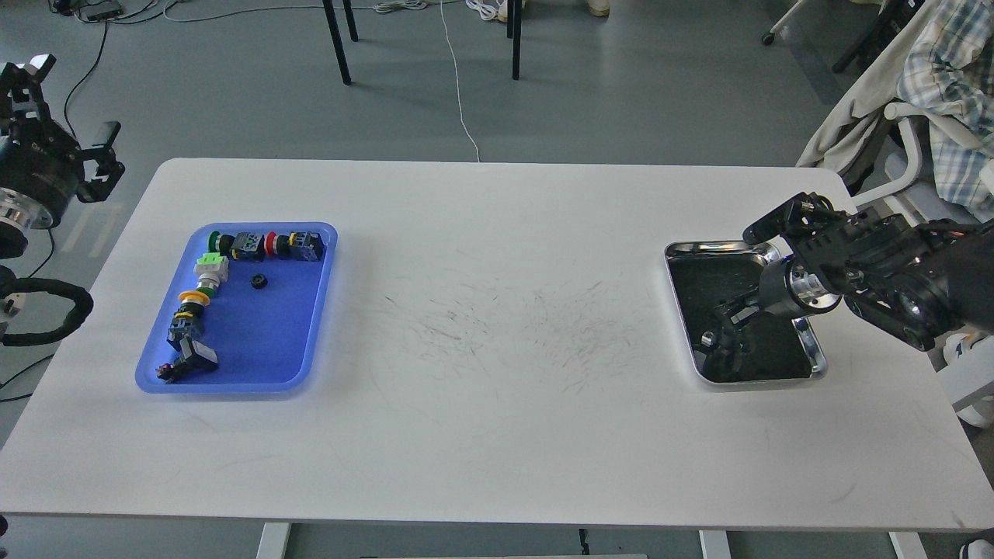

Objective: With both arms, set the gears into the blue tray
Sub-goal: 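Close the right gripper on the small black part in the steel tray, then lift the black part and carry it with the right gripper toward table centre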

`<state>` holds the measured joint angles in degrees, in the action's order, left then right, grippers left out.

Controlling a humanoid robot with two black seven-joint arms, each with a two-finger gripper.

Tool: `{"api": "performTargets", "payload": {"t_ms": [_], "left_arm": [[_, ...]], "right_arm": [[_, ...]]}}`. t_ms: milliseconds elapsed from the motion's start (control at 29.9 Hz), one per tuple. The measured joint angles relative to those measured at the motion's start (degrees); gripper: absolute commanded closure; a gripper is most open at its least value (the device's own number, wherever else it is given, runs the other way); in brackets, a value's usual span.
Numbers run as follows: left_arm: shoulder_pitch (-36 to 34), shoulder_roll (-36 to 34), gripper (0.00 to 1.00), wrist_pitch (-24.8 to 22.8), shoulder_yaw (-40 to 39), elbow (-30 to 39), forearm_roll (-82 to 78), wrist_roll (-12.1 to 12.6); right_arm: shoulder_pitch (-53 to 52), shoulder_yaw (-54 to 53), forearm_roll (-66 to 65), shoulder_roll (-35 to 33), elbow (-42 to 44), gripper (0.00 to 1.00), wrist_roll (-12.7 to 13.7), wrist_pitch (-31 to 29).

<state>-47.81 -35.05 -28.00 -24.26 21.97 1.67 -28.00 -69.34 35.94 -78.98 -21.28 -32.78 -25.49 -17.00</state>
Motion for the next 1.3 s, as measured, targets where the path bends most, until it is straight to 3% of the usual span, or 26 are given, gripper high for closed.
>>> {"api": "performTargets", "payload": {"t_ms": [602, 1304], "left_arm": [[0.1, 0.0, 0.01, 0.0, 0.0, 0.0, 0.0, 0.0], [0.1, -0.3, 0.01, 0.0, 0.1, -0.1, -0.1, 0.0]], "right_arm": [[0.4, 0.0, 0.0, 0.7, 0.7, 0.92, 0.0, 0.2], [-2.4, -0.8, 0.5, 0.7, 0.5, 0.99, 0.0, 0.8]]}}
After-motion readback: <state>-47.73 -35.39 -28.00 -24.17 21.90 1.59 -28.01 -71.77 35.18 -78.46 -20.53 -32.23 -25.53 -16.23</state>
